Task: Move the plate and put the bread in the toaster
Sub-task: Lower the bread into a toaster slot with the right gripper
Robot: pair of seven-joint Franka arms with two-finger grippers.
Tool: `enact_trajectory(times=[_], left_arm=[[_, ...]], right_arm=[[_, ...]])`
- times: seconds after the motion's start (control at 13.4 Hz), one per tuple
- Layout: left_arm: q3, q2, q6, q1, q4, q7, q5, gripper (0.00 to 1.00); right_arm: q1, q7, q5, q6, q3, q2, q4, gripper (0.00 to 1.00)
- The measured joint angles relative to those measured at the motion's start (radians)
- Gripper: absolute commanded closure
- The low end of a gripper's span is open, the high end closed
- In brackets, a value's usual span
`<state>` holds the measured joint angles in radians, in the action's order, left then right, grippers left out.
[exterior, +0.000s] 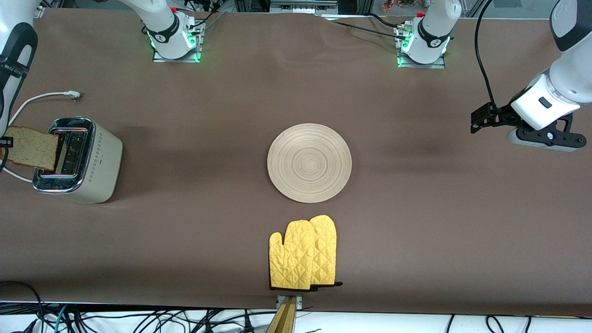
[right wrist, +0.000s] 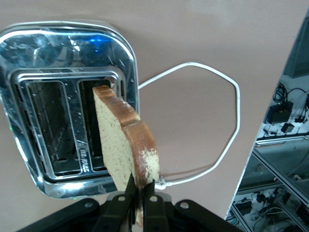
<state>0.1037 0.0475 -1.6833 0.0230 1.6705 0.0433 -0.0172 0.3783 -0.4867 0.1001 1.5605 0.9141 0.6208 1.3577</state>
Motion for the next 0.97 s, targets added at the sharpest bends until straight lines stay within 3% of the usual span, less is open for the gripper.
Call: enact_trajectory(times=[0.97], left_arm=[[0.0, 0.0, 0.0, 0.0, -0.001, 0.0, 0.0, 0.0]], right_arm=[[0.001, 0.061, 0.053, 0.044, -0.027, 0.043, 0.0, 1.0]])
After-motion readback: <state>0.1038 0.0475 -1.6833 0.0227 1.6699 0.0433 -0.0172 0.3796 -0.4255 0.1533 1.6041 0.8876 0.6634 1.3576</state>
